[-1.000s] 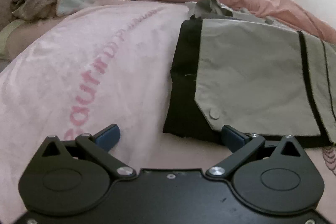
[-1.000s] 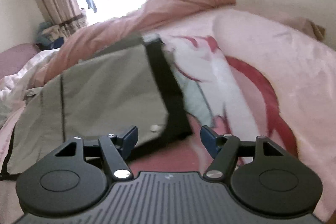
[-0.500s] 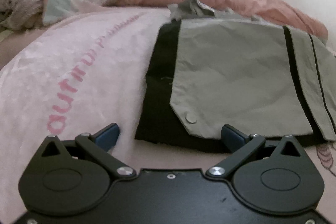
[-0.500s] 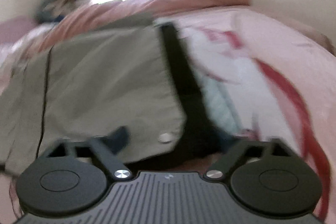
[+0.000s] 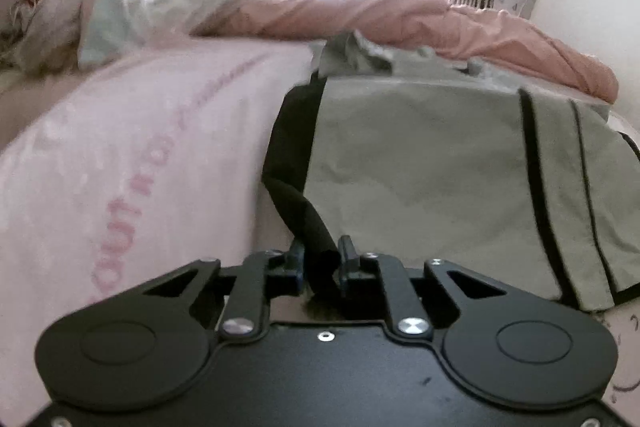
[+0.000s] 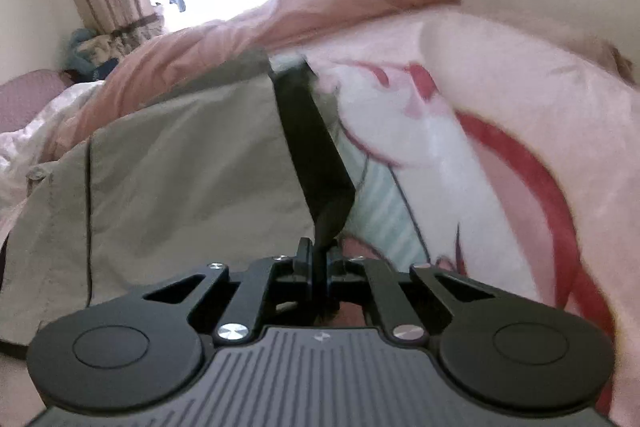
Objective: Fold large clothes
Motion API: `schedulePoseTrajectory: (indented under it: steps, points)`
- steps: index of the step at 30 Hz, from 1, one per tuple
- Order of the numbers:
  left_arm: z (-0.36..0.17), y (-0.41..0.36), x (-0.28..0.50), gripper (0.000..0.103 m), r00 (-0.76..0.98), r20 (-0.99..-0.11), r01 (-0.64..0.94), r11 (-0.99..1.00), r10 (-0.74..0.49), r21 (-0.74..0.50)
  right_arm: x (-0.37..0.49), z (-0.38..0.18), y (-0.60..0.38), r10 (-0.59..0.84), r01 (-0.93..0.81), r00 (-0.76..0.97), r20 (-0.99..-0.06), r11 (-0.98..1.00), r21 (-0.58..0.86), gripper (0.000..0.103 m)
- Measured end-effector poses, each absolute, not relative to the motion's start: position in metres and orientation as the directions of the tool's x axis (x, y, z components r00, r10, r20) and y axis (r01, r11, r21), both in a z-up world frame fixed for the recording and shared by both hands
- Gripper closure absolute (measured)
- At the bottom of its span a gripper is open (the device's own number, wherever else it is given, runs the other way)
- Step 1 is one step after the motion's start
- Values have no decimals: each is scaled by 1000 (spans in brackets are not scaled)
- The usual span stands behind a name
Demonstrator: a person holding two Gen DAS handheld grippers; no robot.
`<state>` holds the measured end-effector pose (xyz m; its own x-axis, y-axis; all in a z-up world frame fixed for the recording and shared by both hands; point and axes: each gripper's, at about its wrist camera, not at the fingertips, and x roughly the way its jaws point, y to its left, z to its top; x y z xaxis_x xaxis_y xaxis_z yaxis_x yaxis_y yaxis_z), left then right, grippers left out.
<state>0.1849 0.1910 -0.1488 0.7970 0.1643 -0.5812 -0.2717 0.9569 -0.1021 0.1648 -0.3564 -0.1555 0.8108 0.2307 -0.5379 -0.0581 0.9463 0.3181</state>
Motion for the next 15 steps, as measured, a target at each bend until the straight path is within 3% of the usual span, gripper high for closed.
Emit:
schedulePoseTrajectory:
  steps: [4,8,15]
  points:
    - [-121,197,176,90,836,-536,-235,960,119,-154,148,-129,-377,329,-119,819,-470,899,421,98]
    - [-94,195,154,90,866,-485,-217,965,122,-146,123,-110,-377,310,-139,843,-440,915,378,98]
    - [-153,200,160,90,774,-622,-275,947,116,-167,139,-168,-373,251,-4,788,-563,915,403,97]
